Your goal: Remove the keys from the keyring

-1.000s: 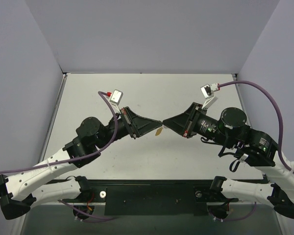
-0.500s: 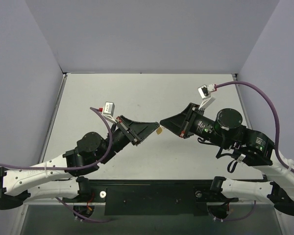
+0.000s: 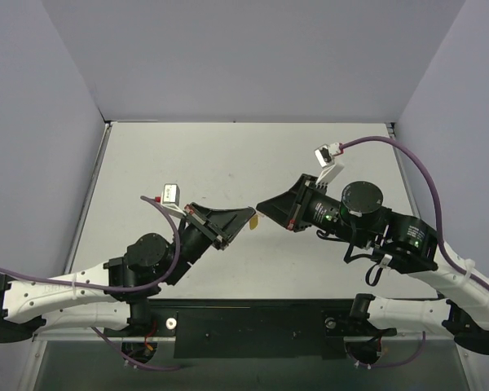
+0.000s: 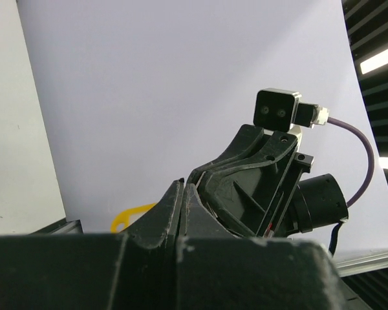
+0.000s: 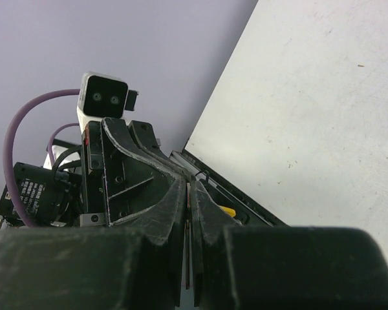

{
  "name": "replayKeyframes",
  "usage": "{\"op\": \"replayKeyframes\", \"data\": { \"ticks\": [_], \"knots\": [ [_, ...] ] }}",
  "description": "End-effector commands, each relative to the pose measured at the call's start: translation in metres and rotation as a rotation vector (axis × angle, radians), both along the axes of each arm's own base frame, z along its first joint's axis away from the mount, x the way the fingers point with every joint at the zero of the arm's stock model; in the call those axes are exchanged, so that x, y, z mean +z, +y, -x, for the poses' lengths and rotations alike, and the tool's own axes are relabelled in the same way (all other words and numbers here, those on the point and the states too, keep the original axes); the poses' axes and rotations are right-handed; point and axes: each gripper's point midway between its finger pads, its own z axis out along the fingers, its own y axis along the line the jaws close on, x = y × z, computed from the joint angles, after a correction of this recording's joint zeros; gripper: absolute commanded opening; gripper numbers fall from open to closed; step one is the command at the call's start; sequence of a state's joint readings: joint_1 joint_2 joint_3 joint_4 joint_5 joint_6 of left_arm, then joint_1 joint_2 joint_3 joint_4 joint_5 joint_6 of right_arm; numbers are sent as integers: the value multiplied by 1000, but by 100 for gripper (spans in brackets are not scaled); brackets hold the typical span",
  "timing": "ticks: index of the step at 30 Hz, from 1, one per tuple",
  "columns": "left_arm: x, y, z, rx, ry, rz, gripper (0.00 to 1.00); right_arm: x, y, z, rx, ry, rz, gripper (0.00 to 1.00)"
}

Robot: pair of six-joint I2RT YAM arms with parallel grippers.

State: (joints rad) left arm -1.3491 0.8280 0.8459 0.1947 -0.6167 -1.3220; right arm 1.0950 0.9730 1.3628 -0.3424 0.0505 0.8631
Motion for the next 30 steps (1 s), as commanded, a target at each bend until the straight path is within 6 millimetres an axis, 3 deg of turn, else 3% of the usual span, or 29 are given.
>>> {"op": "replayKeyframes", "data": {
  "ticks": [1, 20, 27, 30],
  "knots": [
    [14, 30, -20, 168, 55, 122, 0, 10, 14, 16, 85, -6, -53, 0],
    [-1, 53, -31, 302, 99, 68, 0, -1, 12, 18, 53, 5, -48, 0],
    [-18, 71, -36, 367, 114, -12, 0, -16, -8, 12, -20, 12, 7, 0],
    [-25, 84, -38, 404, 103, -85, 0, -36, -29, 6, -99, 30, 101, 0]
  ]
}}
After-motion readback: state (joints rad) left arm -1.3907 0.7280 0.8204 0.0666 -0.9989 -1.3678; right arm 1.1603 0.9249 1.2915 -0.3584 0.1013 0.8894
